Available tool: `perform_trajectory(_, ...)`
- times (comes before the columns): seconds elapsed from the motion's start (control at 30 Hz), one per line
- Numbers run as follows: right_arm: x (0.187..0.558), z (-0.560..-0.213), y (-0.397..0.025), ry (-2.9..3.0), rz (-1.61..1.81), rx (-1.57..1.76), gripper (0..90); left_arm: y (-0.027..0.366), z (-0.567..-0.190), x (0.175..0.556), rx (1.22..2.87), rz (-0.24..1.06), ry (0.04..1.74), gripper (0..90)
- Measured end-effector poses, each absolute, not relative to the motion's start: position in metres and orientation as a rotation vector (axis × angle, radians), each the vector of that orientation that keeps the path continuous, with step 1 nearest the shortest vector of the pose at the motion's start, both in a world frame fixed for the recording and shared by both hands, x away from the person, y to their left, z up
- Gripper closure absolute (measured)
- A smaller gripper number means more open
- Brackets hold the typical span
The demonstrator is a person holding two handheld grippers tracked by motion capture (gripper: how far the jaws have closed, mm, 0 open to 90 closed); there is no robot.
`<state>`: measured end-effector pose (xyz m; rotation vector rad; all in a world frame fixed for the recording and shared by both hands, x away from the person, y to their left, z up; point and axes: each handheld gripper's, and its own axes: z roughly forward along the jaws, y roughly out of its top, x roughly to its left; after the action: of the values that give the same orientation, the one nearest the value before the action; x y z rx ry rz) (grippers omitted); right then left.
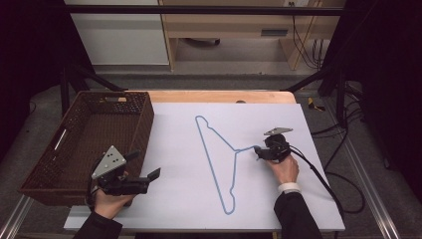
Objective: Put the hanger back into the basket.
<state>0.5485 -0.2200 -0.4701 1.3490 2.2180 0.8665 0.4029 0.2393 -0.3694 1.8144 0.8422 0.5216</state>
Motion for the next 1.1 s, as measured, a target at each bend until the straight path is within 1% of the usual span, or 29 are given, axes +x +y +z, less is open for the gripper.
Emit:
perform_trajectory(0.03,0.548,-0.470,-0.220,2.218,0.867,1.349,49.0,0.239,-0.370,0.403,1.820,0.524,0.841,7.2)
perform_trajectory(0.13,0.551,-0.473,-0.220,2.226,0.847,1.342,58.7,0.237,-0.370,0.403,1.826,0.522,0.838,7.4)
perform_trajectory(0.2,0.551,-0.474,-0.220,2.228,0.852,1.352,63.6,0.237,-0.370,0.403,1.828,0.524,0.837,7.5)
perform_trajectory(0.27,0.552,-0.475,-0.221,2.232,0.864,1.348,66.5,0.238,-0.370,0.403,1.825,0.524,0.837,7.7)
perform_trajectory(0.3,0.552,-0.475,-0.221,2.230,0.864,1.350,70.3,0.238,-0.370,0.403,1.825,0.526,0.837,7.8)
perform_trajectory(0.33,0.552,-0.475,-0.221,2.230,0.864,1.350,70.3,0.238,-0.370,0.403,1.826,0.525,0.836,7.8)
perform_trajectory(0.47,0.552,-0.474,-0.222,2.214,0.869,1.401,75.9,0.237,-0.370,0.403,1.828,0.525,0.834,8.1)
perform_trajectory(0.73,0.551,-0.471,-0.223,2.221,0.834,1.470,78.1,0.235,-0.373,0.404,1.843,0.524,0.836,8.3)
perform_trajectory(0.87,0.551,-0.471,-0.223,2.204,0.821,1.484,83.5,0.233,-0.375,0.404,1.850,0.520,0.838,8.5)
perform_trajectory(1.1,0.551,-0.470,-0.223,2.164,0.830,1.555,86.6,0.228,-0.378,0.405,1.867,0.511,0.838,8.7)
